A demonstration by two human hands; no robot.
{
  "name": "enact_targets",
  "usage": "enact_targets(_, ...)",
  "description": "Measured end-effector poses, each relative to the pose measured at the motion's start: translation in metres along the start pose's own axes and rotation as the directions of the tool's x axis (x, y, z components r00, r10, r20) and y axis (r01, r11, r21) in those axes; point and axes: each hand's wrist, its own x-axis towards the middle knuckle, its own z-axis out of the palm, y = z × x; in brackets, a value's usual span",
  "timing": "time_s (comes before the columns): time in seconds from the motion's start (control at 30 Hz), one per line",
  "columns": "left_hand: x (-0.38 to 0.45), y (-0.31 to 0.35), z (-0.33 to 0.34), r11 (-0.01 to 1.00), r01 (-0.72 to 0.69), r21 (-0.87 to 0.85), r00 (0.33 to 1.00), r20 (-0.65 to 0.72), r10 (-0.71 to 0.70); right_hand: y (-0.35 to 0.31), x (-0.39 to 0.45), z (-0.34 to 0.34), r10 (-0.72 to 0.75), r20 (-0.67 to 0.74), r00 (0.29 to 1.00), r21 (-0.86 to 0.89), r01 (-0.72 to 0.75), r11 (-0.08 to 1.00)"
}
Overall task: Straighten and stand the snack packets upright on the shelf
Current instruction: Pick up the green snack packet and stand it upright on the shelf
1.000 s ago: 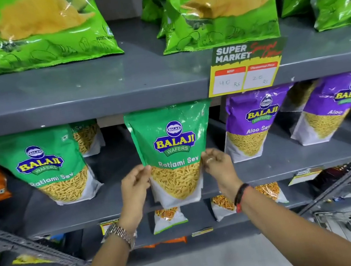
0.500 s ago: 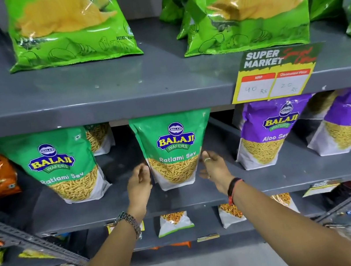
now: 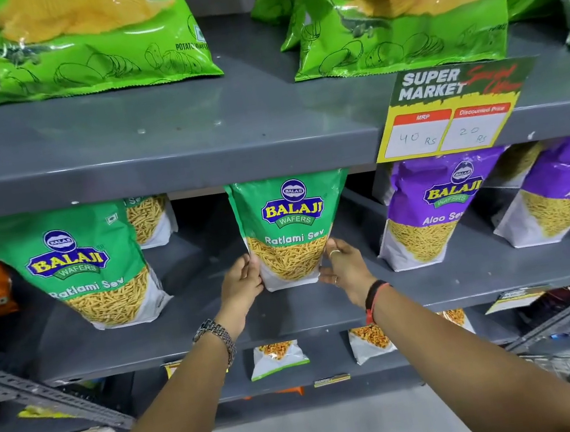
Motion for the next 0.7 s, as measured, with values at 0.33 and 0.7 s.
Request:
enact_targets(0.33,-0.025,-0.033,0.027,0.962,0.038,-0.269,0.969,-0.225,-0.101,0.049,0.008,-0.053,-0.099,-0.292,0.951,0.026,0.111,0.993)
enact_targets(0.7,-0.023,-0.004,0.181,0.971,0.233,-0.050,0.928,0.311,-0.206,0.020,0.036,-0.195,-0.087,-0.428,0.900,0.095,0.140,0.986)
